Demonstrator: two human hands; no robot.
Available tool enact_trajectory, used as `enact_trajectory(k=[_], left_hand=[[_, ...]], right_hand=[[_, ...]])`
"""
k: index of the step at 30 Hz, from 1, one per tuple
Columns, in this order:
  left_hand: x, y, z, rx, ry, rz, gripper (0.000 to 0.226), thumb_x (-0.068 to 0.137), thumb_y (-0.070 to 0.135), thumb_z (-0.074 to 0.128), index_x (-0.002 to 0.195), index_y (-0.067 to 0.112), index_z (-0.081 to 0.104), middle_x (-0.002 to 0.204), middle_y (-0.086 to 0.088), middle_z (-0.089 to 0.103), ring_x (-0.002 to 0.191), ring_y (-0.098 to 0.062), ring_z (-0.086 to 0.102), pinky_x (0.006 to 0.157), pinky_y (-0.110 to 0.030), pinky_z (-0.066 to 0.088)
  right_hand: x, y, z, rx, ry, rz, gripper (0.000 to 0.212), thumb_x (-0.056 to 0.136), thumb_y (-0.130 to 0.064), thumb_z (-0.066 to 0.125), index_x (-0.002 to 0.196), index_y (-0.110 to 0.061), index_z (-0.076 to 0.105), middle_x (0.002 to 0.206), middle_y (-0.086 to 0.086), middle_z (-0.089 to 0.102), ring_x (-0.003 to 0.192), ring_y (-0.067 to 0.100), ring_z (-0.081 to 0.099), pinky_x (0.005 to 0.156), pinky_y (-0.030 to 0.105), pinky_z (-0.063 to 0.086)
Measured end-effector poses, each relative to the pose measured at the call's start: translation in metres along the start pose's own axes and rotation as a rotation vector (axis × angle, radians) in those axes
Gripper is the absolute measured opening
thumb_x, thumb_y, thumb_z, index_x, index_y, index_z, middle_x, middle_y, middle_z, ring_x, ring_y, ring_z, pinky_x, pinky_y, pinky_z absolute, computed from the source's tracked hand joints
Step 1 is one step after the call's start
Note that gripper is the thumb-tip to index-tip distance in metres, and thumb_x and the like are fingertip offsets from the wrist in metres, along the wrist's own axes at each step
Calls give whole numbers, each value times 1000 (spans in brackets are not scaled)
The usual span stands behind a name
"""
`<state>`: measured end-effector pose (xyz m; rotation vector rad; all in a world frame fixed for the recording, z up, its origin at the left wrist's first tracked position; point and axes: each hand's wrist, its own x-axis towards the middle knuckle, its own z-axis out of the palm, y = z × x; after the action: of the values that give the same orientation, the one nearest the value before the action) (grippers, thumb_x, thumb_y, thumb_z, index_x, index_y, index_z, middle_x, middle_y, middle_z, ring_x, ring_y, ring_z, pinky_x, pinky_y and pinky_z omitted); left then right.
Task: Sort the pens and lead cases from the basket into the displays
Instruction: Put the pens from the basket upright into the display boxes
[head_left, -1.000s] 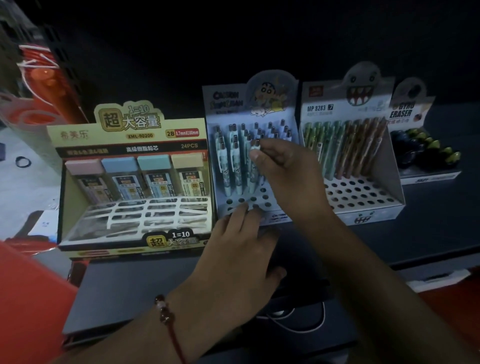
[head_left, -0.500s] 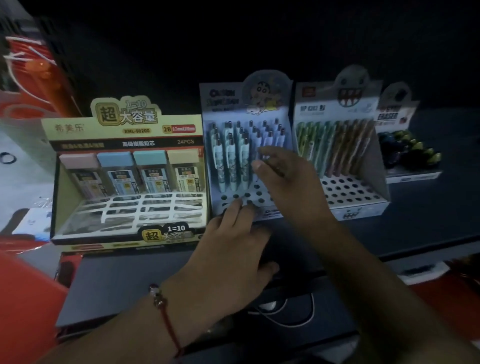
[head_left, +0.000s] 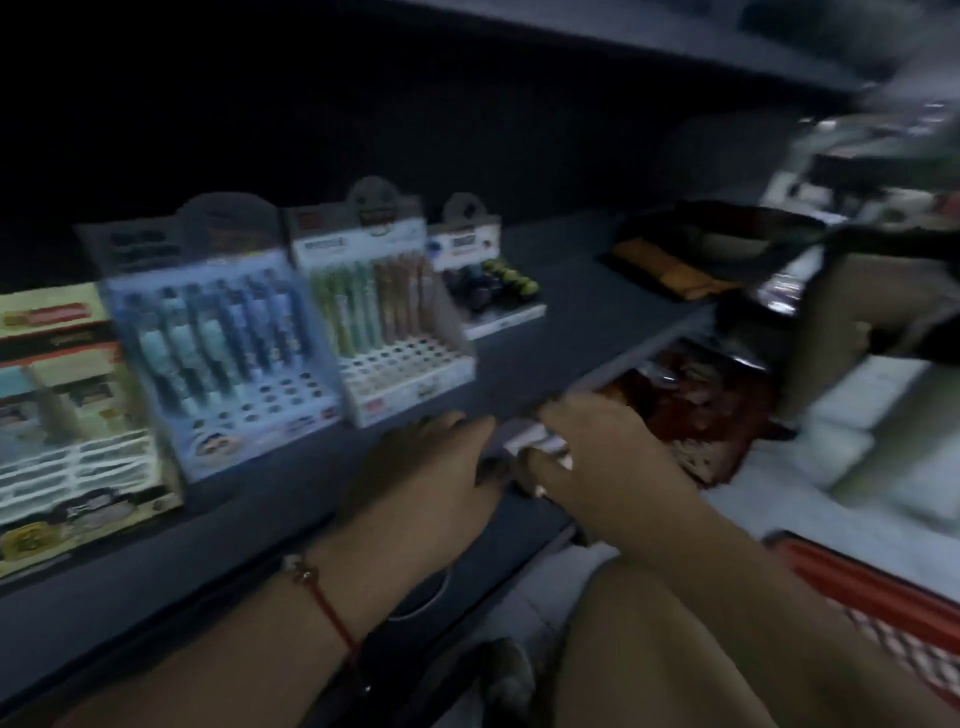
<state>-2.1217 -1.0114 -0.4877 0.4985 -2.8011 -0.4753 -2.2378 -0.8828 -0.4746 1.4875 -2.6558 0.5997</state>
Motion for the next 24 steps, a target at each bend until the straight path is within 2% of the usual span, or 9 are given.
enact_trajectory(k=[2,4,6,9,11,13,16,21,24], left_hand=[[7,42,15,-63,-24,126,36,96,43,50,131,38,50,125,13,52,113,-15,51,85,-30,44],[9,86,30,-42,-27,270,40,96,43,49,135,34,49,128,12,52,116,-15,50,89,-33,45],[7,130,43,-33,-35,382,39,94,46,48,130,32,52,124,10,55,113,-16,52,89,-35,45],[2,187,65,-80,-115,474,42,91,48,52,130,32,54,124,9,57,112,-16,53,91,-34,45],[0,218,82,-80,-177,547,44,90,52,52,129,33,54,123,9,58,112,-16,54,90,-33,46],[1,244,104,-29,-240,626,46,89,54,52,130,32,53,124,8,58,114,-18,55,91,-34,48],[7,274,144,42,-386,698,51,89,56,51,135,33,48,130,7,54,119,-19,52,95,-35,46],[22,299,216,140,-644,708,50,92,55,50,134,27,49,128,1,53,119,-24,51,96,-38,46],[27,306,257,170,-731,705,48,91,53,51,131,25,51,125,-1,54,118,-26,53,97,-37,46]], right_hand=[[-49,34,-17,-37,34,96,32,84,-37,54,102,-19,73,98,2,71,92,27,67,87,39,53],[-100,59,-39,-124,59,204,35,84,-36,60,112,-20,72,109,1,71,102,26,66,92,37,49],[-150,78,-59,-182,89,348,38,85,-37,62,120,-23,68,118,-2,68,110,22,62,98,38,48],[-217,110,-74,-179,111,531,44,81,-40,58,119,-21,69,119,0,69,110,24,63,98,42,49],[-254,135,-74,-184,99,631,44,83,-39,62,123,-20,68,124,0,67,115,23,62,103,37,45],[-285,165,-66,-175,44,723,45,87,-38,65,129,-23,64,130,-4,63,121,19,58,106,32,39],[-322,210,-44,-125,-59,863,47,90,-42,63,134,-26,59,131,-7,60,120,16,57,105,30,42],[-348,280,-3,23,-236,1031,47,93,-42,62,136,-26,56,134,-5,58,120,18,56,105,37,46],[-347,321,19,126,-410,1087,58,92,-40,63,145,-24,46,143,2,55,124,23,56,106,40,46]])
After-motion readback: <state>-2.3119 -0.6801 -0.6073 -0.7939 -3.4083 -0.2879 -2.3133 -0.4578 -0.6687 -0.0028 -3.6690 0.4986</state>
